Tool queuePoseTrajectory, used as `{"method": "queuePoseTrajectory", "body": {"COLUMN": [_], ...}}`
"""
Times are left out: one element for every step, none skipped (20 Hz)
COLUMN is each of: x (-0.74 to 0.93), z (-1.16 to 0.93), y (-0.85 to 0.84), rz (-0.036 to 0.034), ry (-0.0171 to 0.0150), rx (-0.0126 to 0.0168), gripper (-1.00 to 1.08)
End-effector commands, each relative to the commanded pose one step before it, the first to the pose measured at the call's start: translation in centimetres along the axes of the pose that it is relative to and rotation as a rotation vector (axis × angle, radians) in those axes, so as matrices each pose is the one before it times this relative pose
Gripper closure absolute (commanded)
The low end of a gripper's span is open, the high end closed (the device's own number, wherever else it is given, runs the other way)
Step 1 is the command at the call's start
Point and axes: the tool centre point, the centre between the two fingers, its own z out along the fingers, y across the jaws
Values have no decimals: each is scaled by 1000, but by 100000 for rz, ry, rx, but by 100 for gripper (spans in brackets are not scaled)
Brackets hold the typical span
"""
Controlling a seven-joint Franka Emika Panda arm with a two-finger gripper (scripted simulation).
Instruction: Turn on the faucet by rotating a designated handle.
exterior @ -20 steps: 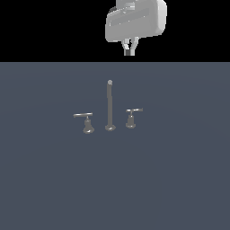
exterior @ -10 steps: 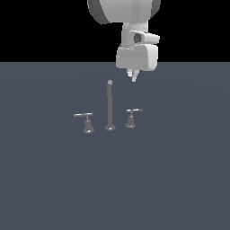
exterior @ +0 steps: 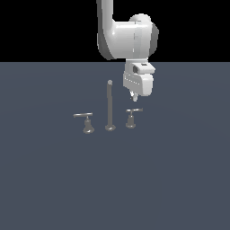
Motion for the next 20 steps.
{"method": "queuePoseTrajectory", "body": {"x": [430, 122, 107, 92, 78, 66, 53, 42, 28, 16, 11, 0, 0, 0, -12, 183, 185, 187, 189, 191], "z": [1613, 533, 478, 424, 368, 312, 256, 199, 143, 86, 28, 0, 0, 0, 8, 5, 5, 5, 5, 5], "y": [-318, -77, -66, -56, -46, -38, -30, -22, -16, -10, -1, 0, 0, 0, 27, 311, 314, 317, 320, 323], "rz": [3753, 1164, 1042, 918, 796, 674, 552, 431, 305, 183, 69, 0, 0, 0, -83, 0, 0, 0, 0, 0], "ry": [49, -15, -14, -13, -12, -10, -9, -7, -5, -3, -1, 0, 0, 0, -24, 0, 0, 0, 0, 0], "rx": [289, 44, 40, 35, 30, 26, 21, 16, 12, 7, 3, 0, 0, 0, -83, 0, 0, 0, 0, 0], "gripper": [108, 108, 108, 108, 108, 108, 108, 108, 108, 108, 108, 108, 108, 108, 108, 108, 108, 108, 108, 108]}}
